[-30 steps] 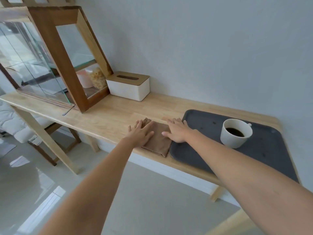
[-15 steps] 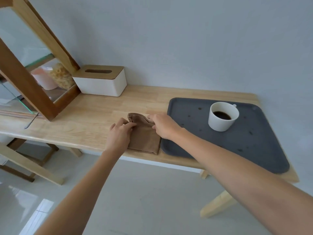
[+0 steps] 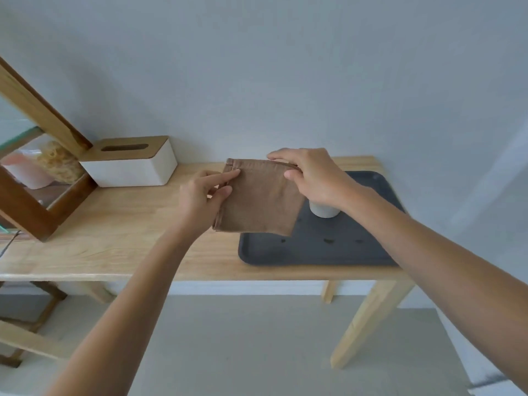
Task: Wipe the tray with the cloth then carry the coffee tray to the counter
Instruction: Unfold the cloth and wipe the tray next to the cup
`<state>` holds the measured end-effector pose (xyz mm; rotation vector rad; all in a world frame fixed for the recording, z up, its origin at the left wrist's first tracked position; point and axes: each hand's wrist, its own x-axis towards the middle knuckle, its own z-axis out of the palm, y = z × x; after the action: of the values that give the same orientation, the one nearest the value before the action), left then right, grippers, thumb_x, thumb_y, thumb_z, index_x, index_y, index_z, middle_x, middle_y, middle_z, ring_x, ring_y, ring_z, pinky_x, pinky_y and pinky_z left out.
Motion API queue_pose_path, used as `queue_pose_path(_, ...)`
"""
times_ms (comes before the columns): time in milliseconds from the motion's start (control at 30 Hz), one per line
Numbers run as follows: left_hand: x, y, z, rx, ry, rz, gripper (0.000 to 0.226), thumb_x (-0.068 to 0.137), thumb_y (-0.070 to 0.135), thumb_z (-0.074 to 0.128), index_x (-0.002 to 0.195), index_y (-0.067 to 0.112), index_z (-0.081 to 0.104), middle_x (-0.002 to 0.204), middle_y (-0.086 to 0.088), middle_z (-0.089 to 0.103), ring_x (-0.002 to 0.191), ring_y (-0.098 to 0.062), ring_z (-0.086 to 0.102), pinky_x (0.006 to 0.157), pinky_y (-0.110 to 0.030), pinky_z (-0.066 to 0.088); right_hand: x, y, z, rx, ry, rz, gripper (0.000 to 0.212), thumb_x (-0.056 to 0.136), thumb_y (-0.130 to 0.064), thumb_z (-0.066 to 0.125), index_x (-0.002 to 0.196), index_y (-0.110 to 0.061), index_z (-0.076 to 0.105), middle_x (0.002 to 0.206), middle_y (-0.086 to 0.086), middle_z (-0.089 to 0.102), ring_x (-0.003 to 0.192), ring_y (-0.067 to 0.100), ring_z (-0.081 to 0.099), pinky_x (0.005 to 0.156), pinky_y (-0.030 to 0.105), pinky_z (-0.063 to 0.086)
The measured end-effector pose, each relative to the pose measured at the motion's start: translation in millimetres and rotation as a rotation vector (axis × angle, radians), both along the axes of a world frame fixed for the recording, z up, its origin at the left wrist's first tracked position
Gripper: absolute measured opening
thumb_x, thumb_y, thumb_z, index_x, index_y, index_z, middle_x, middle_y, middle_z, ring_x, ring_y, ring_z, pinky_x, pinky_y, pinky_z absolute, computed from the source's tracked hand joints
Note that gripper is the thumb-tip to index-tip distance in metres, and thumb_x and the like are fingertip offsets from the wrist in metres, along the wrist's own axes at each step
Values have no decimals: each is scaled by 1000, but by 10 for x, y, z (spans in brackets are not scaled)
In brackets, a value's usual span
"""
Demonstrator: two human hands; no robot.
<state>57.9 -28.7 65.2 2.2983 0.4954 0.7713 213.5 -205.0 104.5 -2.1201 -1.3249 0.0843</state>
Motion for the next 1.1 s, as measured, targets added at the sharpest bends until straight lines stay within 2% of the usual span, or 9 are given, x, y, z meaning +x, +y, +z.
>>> queue_pose_path(133, 221, -223, -251, -113, 93, -96, 40, 89, 11, 62, 120, 37, 63, 107, 4, 62, 78, -18, 64, 78, -31, 51, 132, -267, -282, -157, -93, -68, 39, 97, -9, 47, 128, -31, 57, 127, -3, 64, 118, 20, 57, 100, 49, 44)
queue_pose_path(267, 279, -399, -529, -48, 206, -54, 44, 87, 13, 65, 127, 29, 60, 105, 3, 61, 75, -11, 60, 73, -19, 48, 45, -439, -565, -329, -63, 8, 34, 98, -9, 43, 125, -17, 62, 110, 8, 65, 104, 26, 59, 92, 41, 48)
queue_pose_path(333, 229, -446, -622, -13, 231, -35, 45, 88, 16, 65, 131, 26, 57, 108, 1, 60, 80, -10, 60, 75, -17, 47, -4, -456, -702, -358, -182, 23, 34, 96, -5, 44, 122, -15, 64, 110, 9, 60, 107, 27, 56, 90, 38, 48)
queue_pose_path(400, 150, -446, -705, 29, 239, 2, 47, 91, 22, 61, 137, 23, 51, 115, -1, 58, 97, -15, 59, 84, -25, 47, -36, -422, -852, -368, -288, 29, 40, 94, 0, 45, 126, -16, 61, 128, 10, 50, 124, 29, 46, 98, 36, 43)
queue_pose_path(467, 29, -457, -783, 16, 249, 60, 51, 94, 32, 53, 142, 19, 42, 127, -6, 54, 115, -22, 52, 94, -31, 41, -86, -381, -953, -333, -274, 83, 44, 97, -3, 42, 137, -17, 51, 151, 9, 35, 144, 26, 27, 114, 36, 32)
queue_pose_path(567, -162, -506, -972, -41, 372, 86, 64, 92, 55, 40, 140, 12, 34, 136, -9, 50, 129, -28, 43, 109, -48, 28, -136, -289, -1042, -345, -119, 216, 46, 103, -27, 34, 149, -22, 31, 161, -1, 18, 150, 16, 6, 122, 36, 16)
queue_pose_path(633, -258, -563, -1099, -30, 453, 67, 80, 85, 69, 30, 143, 15, 26, 146, -3, 41, 140, -23, 30, 116, -52, 11, -134, -247, -1114, -418, -63, 261, 50, 103, -38, 28, 152, -28, 21, 163, -5, 11, 150, 14, 1, 122, 39, 14)
queue_pose_path(733, -280, -632, -1167, -2, 468, 88, 79, 90, 62, 33, 152, 19, 9, 158, 8, 21, 148, -11, 2, 117, -45, -9, -97, -165, -1228, -461, -129, 273, 49, 104, -38, 23, 152, -32, 16, 163, -7, 9, 150, 13, 2, 122, 41, 15)
queue_pose_path(1100, -250, -617, -1160, -51, 434, 129, 73, 91, 55, 43, 151, 28, 12, 159, 9, 18, 148, -11, -2, 118, -43, -10, 137, 396, -1368, -417, -146, 162, 49, 104, -31, 24, 152, -25, 18, 163, -2, 11, 150, 19, 7, 120, 40, 15)
